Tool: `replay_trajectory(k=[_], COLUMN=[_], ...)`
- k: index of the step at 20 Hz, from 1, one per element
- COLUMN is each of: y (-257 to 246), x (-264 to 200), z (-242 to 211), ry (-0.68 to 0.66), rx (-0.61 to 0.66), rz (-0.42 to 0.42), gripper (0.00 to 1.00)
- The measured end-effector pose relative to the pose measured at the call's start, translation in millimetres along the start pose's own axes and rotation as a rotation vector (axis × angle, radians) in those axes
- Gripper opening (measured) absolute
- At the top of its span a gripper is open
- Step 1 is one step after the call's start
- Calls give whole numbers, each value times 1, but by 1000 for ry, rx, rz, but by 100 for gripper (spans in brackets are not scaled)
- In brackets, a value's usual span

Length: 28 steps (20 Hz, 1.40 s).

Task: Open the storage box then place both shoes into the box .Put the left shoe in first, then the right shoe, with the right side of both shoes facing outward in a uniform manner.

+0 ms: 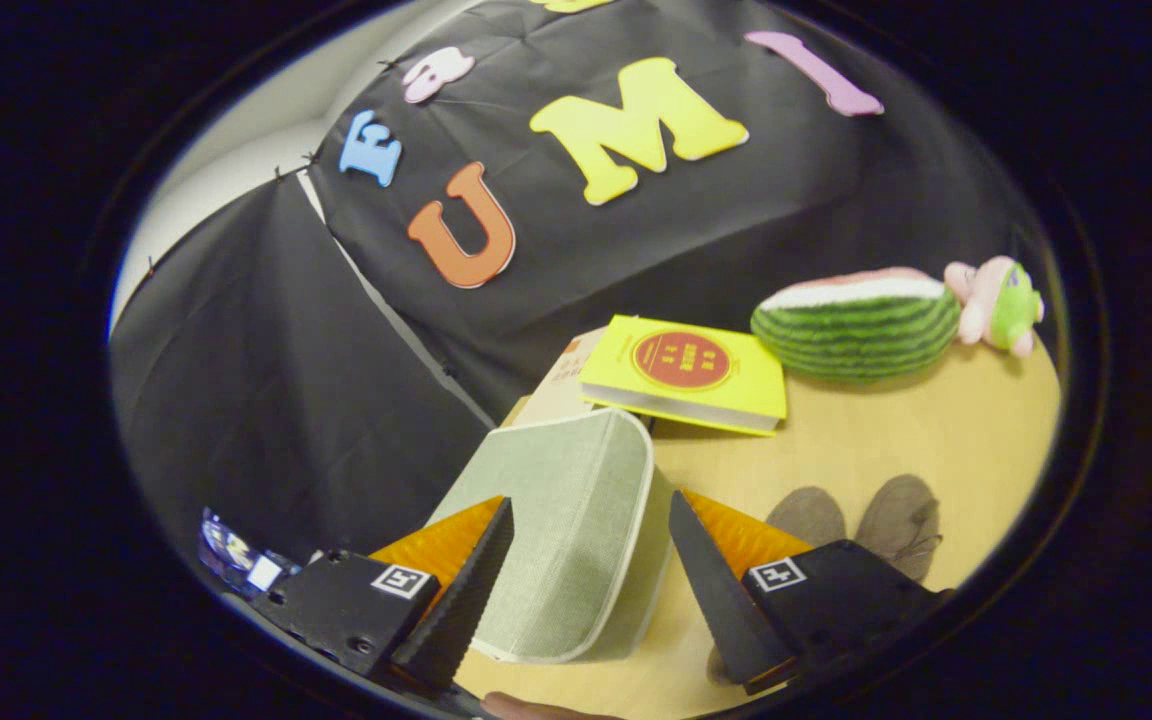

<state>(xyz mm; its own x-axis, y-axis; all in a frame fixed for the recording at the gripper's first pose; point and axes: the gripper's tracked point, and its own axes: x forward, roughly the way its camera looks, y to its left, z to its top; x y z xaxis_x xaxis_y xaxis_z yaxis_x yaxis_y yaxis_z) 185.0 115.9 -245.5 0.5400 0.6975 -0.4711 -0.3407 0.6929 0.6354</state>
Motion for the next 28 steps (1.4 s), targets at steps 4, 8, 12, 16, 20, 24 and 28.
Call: replay_trajectory(k=[4, 8, 12, 16, 20, 24, 28], y=[-22, -26, -20, -9, -11, -13, 4], x=[28, 48, 59, 59, 59, 44, 24], z=[-5, -13, -10, -17, -23, -14, -18], ry=[92, 134, 151, 195, 233, 214, 220], rx=[144, 337, 467, 484, 474, 496, 424], rz=[119, 228, 332, 388, 367, 401, 449], gripper=[99, 99, 98, 96, 67, 29, 9])
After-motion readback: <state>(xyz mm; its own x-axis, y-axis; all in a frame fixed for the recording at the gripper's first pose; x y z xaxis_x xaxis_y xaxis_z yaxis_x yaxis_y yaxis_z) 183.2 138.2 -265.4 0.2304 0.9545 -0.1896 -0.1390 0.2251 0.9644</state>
